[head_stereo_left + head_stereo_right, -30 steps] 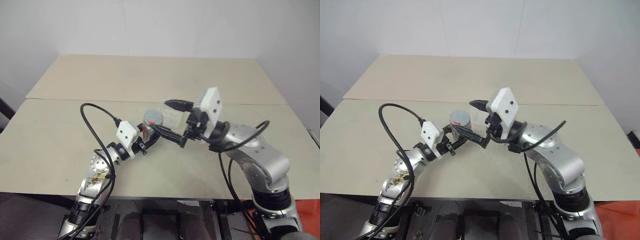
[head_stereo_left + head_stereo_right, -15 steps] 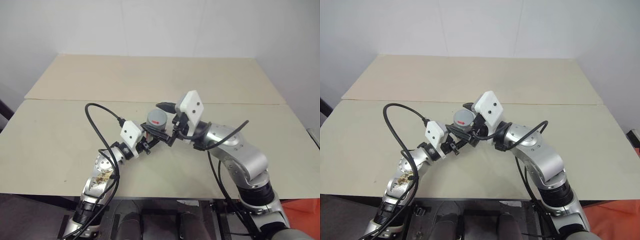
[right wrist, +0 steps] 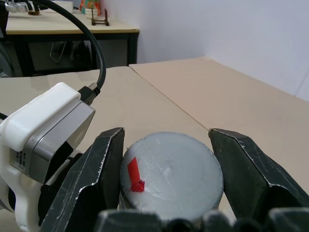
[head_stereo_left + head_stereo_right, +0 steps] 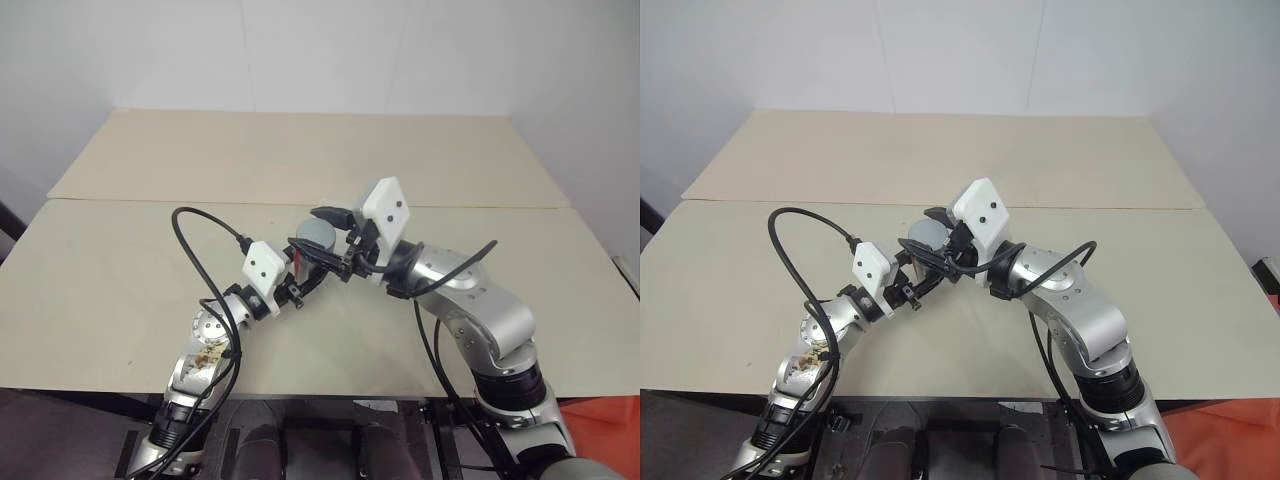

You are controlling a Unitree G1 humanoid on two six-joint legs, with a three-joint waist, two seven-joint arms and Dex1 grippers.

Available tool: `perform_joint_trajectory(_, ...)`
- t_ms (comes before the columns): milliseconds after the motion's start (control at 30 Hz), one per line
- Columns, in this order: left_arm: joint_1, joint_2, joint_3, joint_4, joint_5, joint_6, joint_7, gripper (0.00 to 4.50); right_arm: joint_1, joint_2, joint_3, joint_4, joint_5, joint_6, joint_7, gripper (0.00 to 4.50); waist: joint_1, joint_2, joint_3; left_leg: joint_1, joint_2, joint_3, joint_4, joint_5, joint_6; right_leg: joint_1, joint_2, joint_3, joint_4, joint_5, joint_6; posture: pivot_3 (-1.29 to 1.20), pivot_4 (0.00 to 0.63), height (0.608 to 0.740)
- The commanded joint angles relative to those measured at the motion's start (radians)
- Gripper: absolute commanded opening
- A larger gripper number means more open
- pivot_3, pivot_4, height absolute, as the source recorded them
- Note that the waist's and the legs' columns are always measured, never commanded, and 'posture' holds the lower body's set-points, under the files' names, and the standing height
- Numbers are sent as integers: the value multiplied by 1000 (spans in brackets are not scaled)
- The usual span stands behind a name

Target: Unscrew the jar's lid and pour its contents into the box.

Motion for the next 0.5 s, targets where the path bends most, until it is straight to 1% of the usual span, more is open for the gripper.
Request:
perform_joint_trajectory(33, 6, 4, -6, -46, -37, -21, -35, 2173, -12, 0, -16, -8, 12, -35, 33, 2753, -2, 0, 0, 0, 0, 0, 0, 0, 0, 0, 0, 0, 0, 0, 0, 0, 150, 740)
perform_joint_trajectory(200, 23, 25, -10, -77, -88, -15, -95, 2173, -47, -41, -46, 70, 88, -81, 220, 2753, -3, 0, 0, 0, 0, 0, 0, 0, 0, 0, 0, 0, 0, 0, 0, 0, 150, 740)
perform_joint_trajectory(367, 21, 49, -15, -81, -121, -14, -150, 2173, -140, -133, 1, 243, 129, -190, 596, 2753, -3, 0, 0, 0, 0, 0, 0, 0, 0, 0, 0, 0, -1, 0, 0, 0, 150, 740)
perform_joint_trajectory(500, 18, 60, -15, -80, -131, -14, -172, 2173, -234, -146, 32, 398, 120, -269, 829, 2753, -3, 0, 0, 0, 0, 0, 0, 0, 0, 0, 0, 0, -1, 0, 0, 0, 150, 740)
